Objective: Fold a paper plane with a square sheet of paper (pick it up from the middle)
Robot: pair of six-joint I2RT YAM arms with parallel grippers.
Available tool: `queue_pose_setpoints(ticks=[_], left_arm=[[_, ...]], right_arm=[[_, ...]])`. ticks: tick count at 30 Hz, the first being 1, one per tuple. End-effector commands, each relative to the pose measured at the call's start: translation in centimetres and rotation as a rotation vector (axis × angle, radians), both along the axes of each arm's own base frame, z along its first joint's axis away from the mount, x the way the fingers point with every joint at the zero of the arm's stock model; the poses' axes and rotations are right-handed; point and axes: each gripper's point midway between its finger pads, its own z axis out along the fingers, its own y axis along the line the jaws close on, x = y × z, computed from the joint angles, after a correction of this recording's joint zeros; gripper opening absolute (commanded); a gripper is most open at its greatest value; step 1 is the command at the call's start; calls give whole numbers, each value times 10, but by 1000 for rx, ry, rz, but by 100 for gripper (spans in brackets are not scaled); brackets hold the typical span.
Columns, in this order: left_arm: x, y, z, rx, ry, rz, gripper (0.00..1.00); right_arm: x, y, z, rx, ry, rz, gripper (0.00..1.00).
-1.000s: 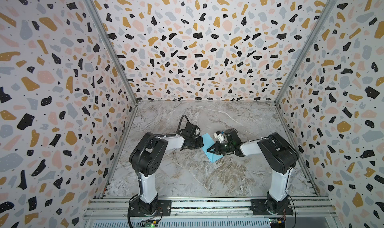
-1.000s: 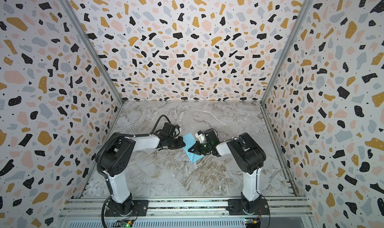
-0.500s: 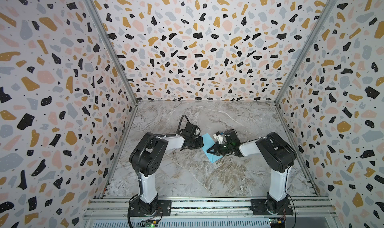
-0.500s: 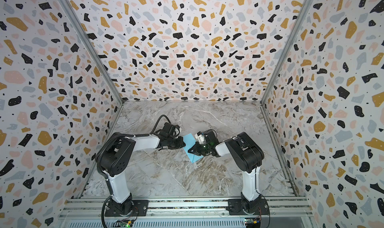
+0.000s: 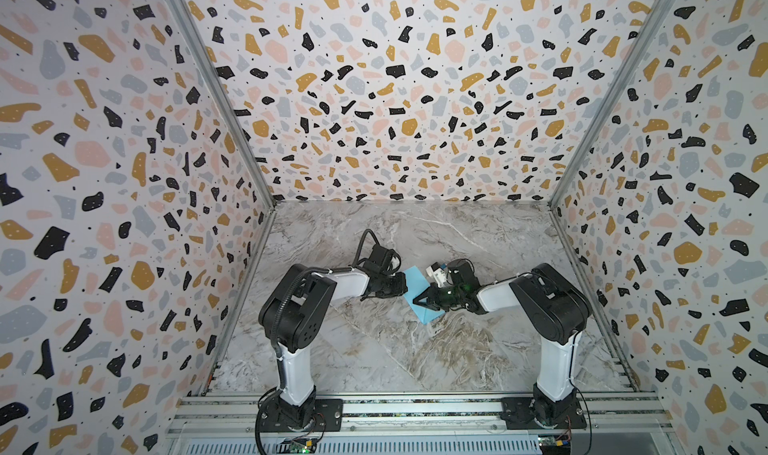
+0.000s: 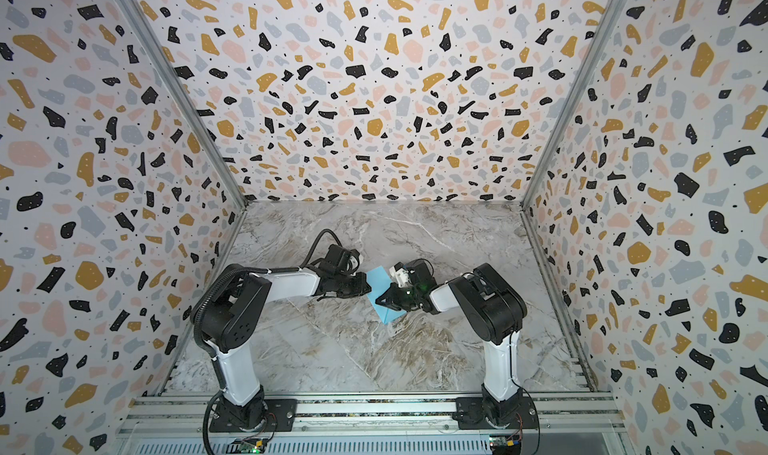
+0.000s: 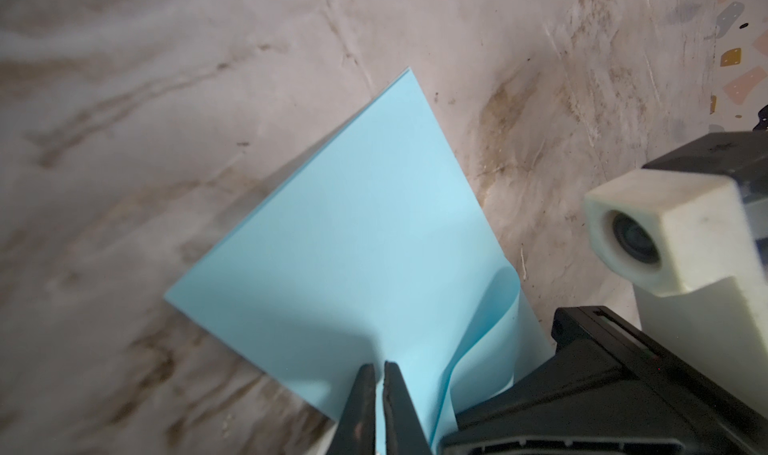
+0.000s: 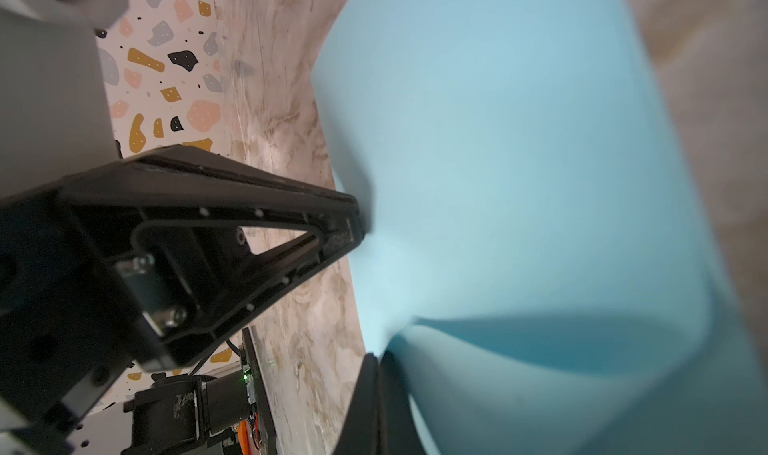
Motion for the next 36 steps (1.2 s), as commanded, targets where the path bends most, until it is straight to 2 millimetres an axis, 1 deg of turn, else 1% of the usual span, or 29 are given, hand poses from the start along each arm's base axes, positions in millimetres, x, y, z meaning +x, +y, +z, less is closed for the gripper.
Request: queue_pose_setpoints(ticks=[1,15,25,33,36], left_arm=[[-22,5,-25,44,83,-23,10],[-20,5,-23,45,77,-20,10],[-19,5,-21,42,75,-15,10],[-19,5,-19,42,74,-10,10],[-17,4,-15,34,66,-8,10]], right_arm=[[2,-3,-3,-13,-11,-23,0],[-8,-12,-7,-41,-15,-12,0],[-4,-15,-6,-39,-19,-34,0],[-4,-17,-9,-52,-16,-40,0],[-5,-18,-12,-60,-11,-43,0]])
